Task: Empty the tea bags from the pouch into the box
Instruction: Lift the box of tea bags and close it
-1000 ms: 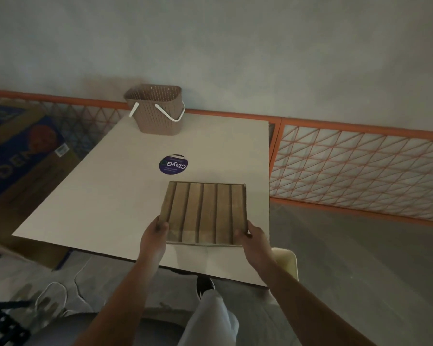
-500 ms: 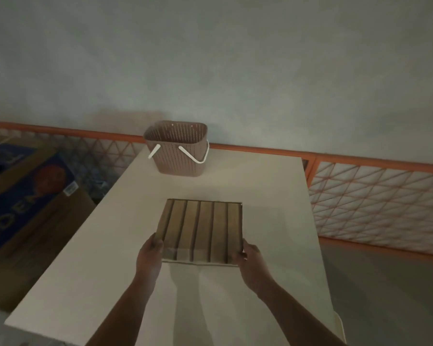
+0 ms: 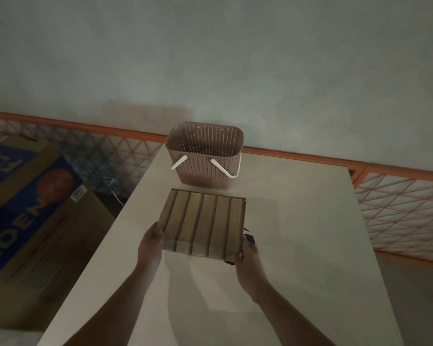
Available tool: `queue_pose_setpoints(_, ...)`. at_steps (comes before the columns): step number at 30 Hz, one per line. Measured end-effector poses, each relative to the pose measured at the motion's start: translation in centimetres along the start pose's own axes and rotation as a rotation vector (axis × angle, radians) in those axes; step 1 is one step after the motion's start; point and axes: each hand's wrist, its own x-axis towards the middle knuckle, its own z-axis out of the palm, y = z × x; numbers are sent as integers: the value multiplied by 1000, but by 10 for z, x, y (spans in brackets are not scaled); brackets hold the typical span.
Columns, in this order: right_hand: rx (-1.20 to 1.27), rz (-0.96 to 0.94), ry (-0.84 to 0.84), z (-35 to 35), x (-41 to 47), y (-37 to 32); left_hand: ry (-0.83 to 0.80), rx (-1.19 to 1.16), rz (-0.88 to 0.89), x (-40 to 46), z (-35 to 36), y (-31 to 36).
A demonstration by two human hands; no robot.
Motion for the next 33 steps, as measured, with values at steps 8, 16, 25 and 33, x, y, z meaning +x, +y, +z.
queue_pose_setpoints(8,-148,-13,59,9,24,-18,18,74,87,23,7,9)
queue_pose_setpoints(16,-265,-30,38,15,39,-35,-108,104,87,50,1,13)
queue_pose_setpoints(25,-355,2,1,21,50,-46,-130,95,103,65,-2,19)
queue_pose_setpoints(33,-271,29,22,25,52,-46,-116,151,110,63,0,28)
